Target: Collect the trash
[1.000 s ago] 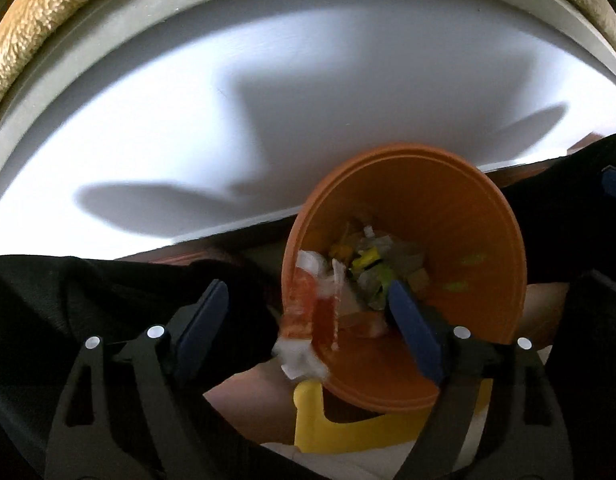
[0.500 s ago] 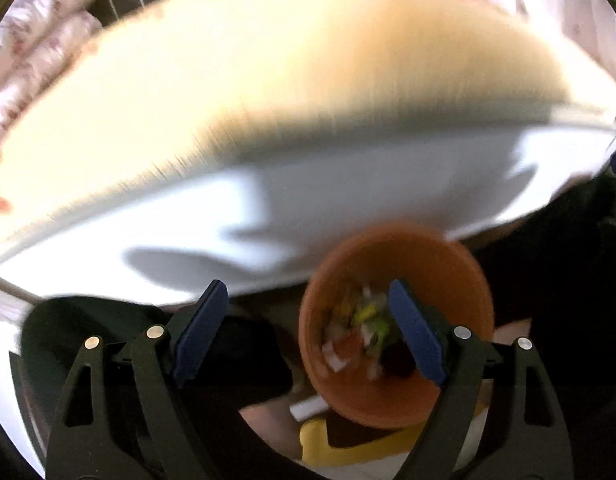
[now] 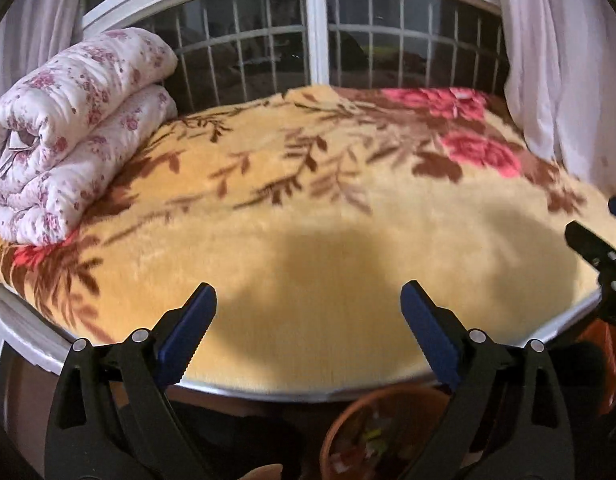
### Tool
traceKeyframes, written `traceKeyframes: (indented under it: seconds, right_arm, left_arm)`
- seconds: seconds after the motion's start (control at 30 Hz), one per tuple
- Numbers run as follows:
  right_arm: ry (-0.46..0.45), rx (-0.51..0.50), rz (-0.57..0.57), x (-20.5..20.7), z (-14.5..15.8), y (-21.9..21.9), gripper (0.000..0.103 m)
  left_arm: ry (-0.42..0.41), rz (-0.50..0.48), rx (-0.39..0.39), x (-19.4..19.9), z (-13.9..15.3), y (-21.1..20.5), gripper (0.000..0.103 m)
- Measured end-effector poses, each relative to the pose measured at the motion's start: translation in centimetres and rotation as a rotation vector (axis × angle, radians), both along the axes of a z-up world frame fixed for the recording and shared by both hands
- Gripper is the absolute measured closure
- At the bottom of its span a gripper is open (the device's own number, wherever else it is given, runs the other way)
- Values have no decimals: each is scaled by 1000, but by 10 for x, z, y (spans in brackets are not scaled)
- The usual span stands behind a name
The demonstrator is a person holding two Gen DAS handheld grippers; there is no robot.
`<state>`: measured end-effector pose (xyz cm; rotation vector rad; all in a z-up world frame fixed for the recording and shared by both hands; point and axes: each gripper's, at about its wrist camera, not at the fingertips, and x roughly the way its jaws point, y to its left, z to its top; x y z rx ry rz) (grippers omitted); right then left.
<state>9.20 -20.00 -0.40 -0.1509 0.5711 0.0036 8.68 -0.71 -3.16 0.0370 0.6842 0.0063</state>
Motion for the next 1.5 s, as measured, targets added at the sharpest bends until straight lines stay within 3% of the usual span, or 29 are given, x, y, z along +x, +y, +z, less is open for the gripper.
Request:
traceKeyframes:
  seconds: [0.13,0.33,1.03,1.4,1.5]
  right_arm:
    - [0,38,-56,19,-2,3,6]
    - [0,9,-69,34,-7,17,6]
    - [13,9,-88,44,-13,13,6]
    - [29,49,-112,50,-13,4,6]
    - [30,62,-125,55,-14,2,6]
  left_arm:
    - [-22,20,-30,12,9,2,12]
    - [-15,41,-75,29,9,8,12]
    - [7,26,-65,37,-1,5,12]
    - [17,9,-96,37,2,3,12]
    - [-13,23,-59,33,5,0,12]
